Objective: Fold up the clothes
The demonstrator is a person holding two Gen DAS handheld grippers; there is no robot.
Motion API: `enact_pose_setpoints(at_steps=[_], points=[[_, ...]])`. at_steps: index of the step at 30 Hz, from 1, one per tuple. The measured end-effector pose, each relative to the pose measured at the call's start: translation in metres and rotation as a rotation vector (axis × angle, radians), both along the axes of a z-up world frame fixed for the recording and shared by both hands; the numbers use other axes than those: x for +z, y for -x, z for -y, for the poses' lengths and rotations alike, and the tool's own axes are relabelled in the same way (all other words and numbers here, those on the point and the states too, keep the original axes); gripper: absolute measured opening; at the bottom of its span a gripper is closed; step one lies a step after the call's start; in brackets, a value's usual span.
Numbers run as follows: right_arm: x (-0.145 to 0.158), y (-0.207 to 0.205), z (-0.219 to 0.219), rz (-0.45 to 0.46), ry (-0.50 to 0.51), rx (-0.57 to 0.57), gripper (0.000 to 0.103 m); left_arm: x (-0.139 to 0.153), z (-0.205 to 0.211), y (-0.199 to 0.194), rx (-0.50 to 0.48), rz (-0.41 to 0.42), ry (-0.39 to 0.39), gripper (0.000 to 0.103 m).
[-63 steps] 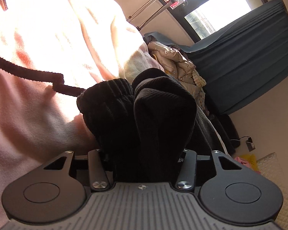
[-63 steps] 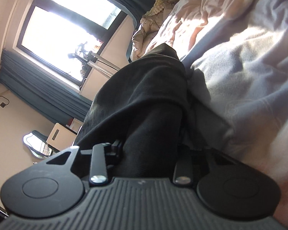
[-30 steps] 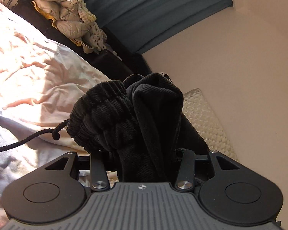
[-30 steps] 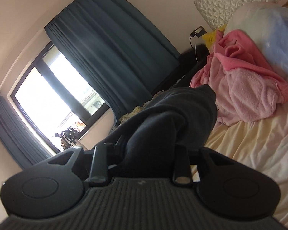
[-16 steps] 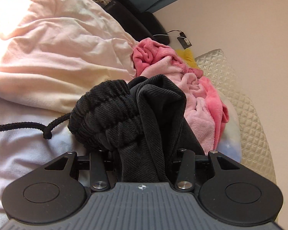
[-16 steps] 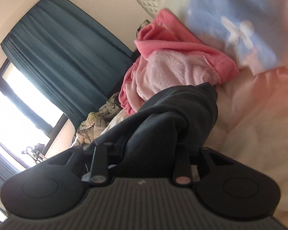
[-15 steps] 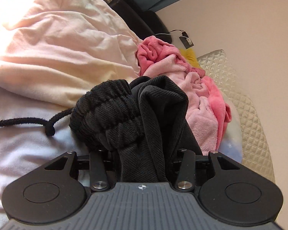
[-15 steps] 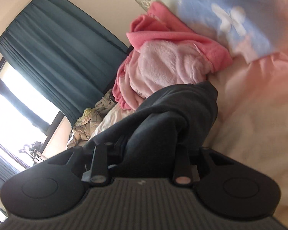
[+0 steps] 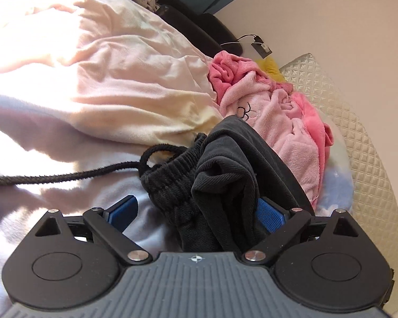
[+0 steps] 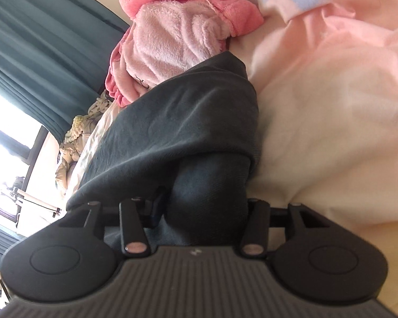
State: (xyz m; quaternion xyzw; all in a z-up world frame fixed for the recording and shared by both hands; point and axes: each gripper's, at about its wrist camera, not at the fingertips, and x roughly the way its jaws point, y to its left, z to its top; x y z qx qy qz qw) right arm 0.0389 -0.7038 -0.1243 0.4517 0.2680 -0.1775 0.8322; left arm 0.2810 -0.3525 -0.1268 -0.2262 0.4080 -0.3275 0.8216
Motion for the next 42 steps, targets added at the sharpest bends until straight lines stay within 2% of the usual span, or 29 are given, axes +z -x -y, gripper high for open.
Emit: enact_pose_setpoints(at_steps=[2,4,7,11,16,19,23,27,31,37,42], points=[[0.019,0.004,-0.01,-0.062,0.04,0.005,0.051,0.028,-0.016,0.007,0.015,0.089,-0.098,0.097],[0.039,0.01,-0.021,-0.117,0.104,-0.012,0.053,0.056,-0.035,0.015,0.034,0.148,-0.157,0.097],[0.065,0.024,-0.036,-0.144,0.177,-0.013,0.054,0.096,-0.068,0.031,0.061,0.215,-0.194,0.097],[0.109,0.045,-0.06,-0.056,0.217,0.009,0.053,0.151,-0.113,0.059,0.092,0.325,-0.222,0.101],[0.181,0.044,-0.114,0.022,0.333,0.096,0.053,0.212,-0.17,0.099,0.143,0.442,-0.28,0.103],[0.219,0.044,-0.158,0.079,0.396,0.17,0.053,0.243,-0.208,0.125,0.166,0.507,-0.31,0.103],[0.252,0.044,-0.228,0.15,0.487,0.287,0.053,0.273,-0.259,0.164,0.195,0.588,-0.329,0.103],[0.268,0.044,-0.299,0.228,0.553,0.396,0.053,0.283,-0.303,0.201,0.254,0.642,-0.362,0.103],[0.27,0.043,-0.36,0.302,0.568,0.5,0.053,0.275,-0.341,0.231,0.318,0.681,-0.402,0.103],[0.247,0.036,-0.432,0.36,0.601,0.608,0.053,0.244,-0.379,0.261,0.416,0.715,-0.47,0.103],[0.223,0.026,-0.458,0.368,0.633,0.65,0.053,0.225,-0.387,0.272,0.454,0.74,-0.446,0.103]])
